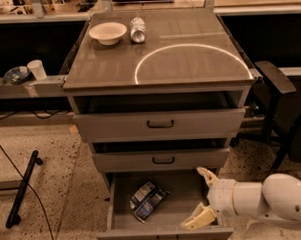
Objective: Pick blue chip bag from bottom drawer and place on counter
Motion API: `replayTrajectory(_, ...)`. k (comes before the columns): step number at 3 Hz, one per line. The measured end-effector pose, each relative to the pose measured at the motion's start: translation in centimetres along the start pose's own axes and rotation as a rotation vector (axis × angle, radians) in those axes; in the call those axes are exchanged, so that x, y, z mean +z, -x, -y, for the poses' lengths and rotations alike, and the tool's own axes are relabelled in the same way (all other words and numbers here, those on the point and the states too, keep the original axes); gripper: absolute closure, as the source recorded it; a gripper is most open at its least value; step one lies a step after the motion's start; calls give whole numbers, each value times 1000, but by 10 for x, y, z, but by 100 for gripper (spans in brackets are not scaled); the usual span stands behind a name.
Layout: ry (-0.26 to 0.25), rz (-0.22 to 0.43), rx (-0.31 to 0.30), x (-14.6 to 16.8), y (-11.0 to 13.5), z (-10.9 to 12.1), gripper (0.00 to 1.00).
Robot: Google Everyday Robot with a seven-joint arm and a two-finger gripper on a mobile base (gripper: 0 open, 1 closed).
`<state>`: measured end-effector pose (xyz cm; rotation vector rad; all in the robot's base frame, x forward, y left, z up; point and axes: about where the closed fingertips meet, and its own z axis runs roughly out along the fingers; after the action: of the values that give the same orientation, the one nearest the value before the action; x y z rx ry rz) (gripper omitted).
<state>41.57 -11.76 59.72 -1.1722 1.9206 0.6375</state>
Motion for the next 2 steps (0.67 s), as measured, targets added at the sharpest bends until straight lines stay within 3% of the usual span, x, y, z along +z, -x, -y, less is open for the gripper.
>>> replayTrajectory(1, -70, 27, -25, 16, 4, 13, 0)
replayTrajectory(2, -70, 27, -25, 16, 4, 14, 0)
